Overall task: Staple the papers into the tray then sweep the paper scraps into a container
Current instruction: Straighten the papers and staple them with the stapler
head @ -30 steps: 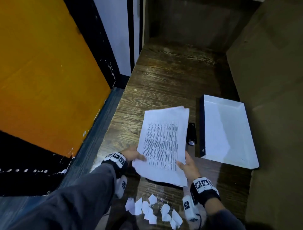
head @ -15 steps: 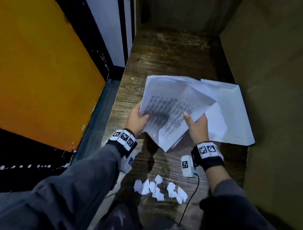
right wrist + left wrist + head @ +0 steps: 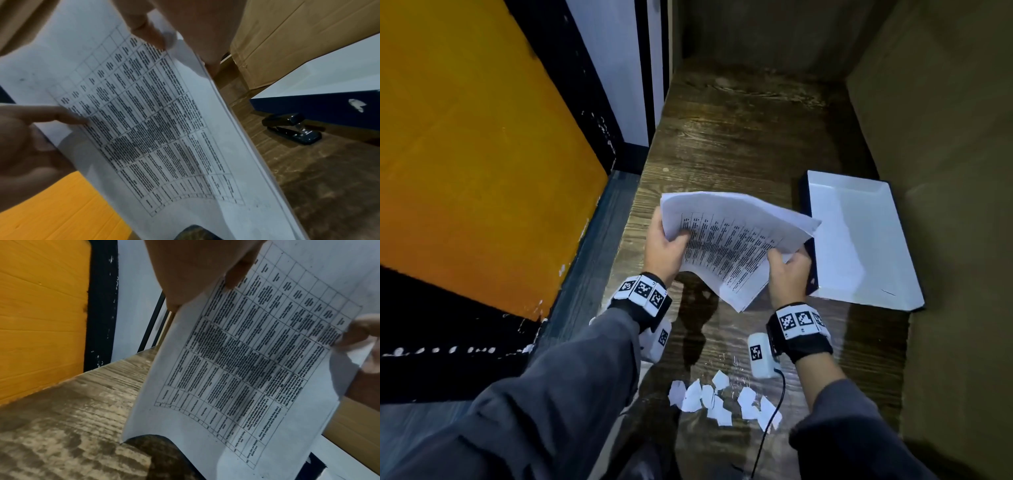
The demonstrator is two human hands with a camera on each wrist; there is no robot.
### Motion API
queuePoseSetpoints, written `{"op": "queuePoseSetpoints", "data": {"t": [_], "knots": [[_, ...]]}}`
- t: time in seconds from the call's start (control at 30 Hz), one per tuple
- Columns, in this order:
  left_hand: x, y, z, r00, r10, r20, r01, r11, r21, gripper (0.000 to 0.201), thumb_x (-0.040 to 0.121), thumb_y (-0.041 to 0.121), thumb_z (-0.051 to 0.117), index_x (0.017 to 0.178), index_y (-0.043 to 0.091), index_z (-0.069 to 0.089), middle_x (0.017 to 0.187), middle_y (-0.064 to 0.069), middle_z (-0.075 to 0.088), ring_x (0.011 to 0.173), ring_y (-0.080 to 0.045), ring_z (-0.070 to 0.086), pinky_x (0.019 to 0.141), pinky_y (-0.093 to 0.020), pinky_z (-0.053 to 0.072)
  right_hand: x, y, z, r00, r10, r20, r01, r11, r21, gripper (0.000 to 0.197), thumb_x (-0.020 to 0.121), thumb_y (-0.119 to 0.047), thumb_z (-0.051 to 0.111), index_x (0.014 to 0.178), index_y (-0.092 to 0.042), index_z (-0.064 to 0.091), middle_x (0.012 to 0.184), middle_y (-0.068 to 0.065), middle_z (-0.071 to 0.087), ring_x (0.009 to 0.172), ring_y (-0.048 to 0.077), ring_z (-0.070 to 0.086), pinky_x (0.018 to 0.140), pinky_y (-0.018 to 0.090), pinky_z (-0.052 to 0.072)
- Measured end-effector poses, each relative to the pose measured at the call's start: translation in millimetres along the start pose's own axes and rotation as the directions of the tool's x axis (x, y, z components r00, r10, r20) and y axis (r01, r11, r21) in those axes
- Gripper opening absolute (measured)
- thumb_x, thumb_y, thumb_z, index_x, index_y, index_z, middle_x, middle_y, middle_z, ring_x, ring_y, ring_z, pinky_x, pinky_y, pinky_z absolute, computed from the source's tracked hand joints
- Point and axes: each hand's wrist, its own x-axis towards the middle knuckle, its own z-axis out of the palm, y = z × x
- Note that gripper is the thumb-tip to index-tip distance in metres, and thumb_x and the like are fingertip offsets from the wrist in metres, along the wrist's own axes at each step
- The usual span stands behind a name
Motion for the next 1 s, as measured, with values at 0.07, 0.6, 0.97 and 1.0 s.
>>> {"op": "queuePoseSetpoints", "data": {"t": [0.07,0.6,0.97,1.0], "knots": [[0.6,3.2,-1.1,0.999,0.028,0.039,-0.028,1.0,-0.003,0.046,0.08,-0.003,0.051,0.099,0.038,0.049,0.094,0.005,0.059,0.083,0.004,0.063,0.076,-0.025,0.056,2.5,0.3,-2.2,1.0,-0.012,0.016,0.012,1.0,0.002,0.026,0.082,0.007,0.056,0.096,-0.016,0.059,0.09,-0.001,0.067,0.076,-0.009,0.064,0.068,0.014,0.051],[-7.2,17.2,2.5,0.995,0.066,0.07,-0.065,0.998,-0.008,0.041,0.086,-0.009,0.046,0.117,0.017,0.041,0.098,0.008,0.055,0.089,0.003,0.058,0.069,-0.012,0.054,0.1,-16.1,-12.6,0.996,-0.083,0.018,0.083,0.996,0.036,0.041,0.078,0.011,0.06,0.116,-0.004,0.053,0.095,-0.008,0.061,0.083,-0.013,0.06,0.072,0.006,0.048],[-9.7,16.4,0.0,0.99,0.08,0.116,-0.083,0.996,0.022,0.05,0.086,-0.001,0.045,0.102,0.046,0.043,0.11,-0.003,0.056,0.103,-0.017,0.058,0.088,-0.037,0.055,0.3,-4.9,-10.9,0.998,-0.044,0.043,0.045,0.999,-0.028,0.034,0.082,0.006,0.057,0.115,-0.002,0.057,0.103,0.008,0.067,0.087,0.004,0.063,0.062,0.001,0.048],[-9.9,13.4,-0.8,0.991,0.069,0.118,-0.074,0.996,0.04,0.05,0.085,0.001,0.045,0.103,0.048,0.043,0.11,-0.001,0.056,0.104,-0.017,0.058,0.089,-0.039,0.054,-1.3,-1.5,-9.4,0.999,-0.031,0.041,0.033,0.998,-0.047,0.031,0.082,0.007,0.056,0.112,-0.002,0.057,0.103,0.011,0.067,0.084,0.005,0.063,0.06,0.0,0.047]]}}
